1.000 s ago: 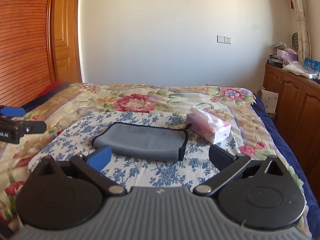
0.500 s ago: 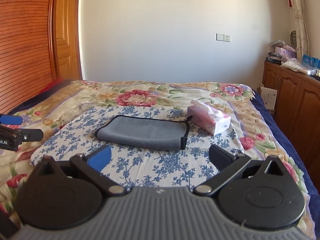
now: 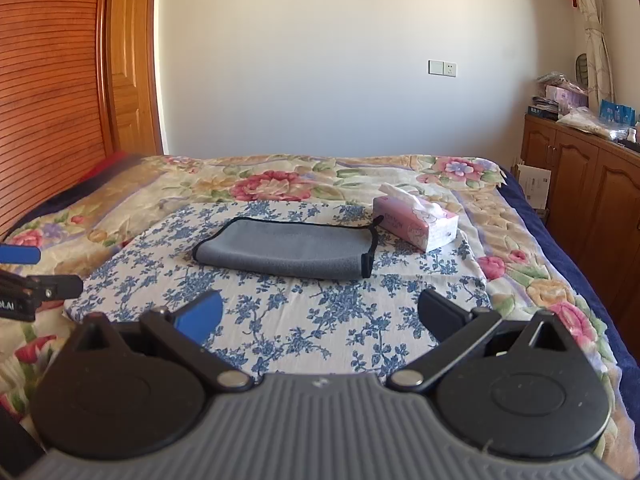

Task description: Fold towel

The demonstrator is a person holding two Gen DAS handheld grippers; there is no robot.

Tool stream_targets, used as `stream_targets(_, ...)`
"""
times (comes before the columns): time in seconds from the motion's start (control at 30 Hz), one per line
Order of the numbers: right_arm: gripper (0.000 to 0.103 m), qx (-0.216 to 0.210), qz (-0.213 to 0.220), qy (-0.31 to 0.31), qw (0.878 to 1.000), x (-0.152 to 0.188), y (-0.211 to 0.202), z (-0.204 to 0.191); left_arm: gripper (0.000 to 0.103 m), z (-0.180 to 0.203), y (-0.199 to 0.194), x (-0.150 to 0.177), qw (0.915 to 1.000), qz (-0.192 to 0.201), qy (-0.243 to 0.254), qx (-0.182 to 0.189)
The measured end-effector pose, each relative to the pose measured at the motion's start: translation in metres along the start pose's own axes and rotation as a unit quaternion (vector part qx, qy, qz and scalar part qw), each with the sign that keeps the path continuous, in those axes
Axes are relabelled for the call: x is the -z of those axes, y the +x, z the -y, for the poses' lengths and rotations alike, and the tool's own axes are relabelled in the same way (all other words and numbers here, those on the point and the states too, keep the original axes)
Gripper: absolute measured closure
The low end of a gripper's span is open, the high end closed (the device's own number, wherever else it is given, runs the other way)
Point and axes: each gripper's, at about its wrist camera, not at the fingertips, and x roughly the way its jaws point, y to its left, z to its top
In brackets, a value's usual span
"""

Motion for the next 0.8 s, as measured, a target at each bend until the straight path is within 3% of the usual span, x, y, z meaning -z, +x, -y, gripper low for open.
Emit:
stream_targets(0.3,0.000,0.007,0.005,0.006,1.000,0.005,0.001,0.001,0.000,0.001,0.002,0.011,0.9999,0.015,-0.008,0.000)
stream_targets(0.8,0.000,0.022,0.024,0.006,0.999,0.011,0.002,0.000,0.000,0.002,0.000,0.022,0.9987,0.042,-0.004,-0.029)
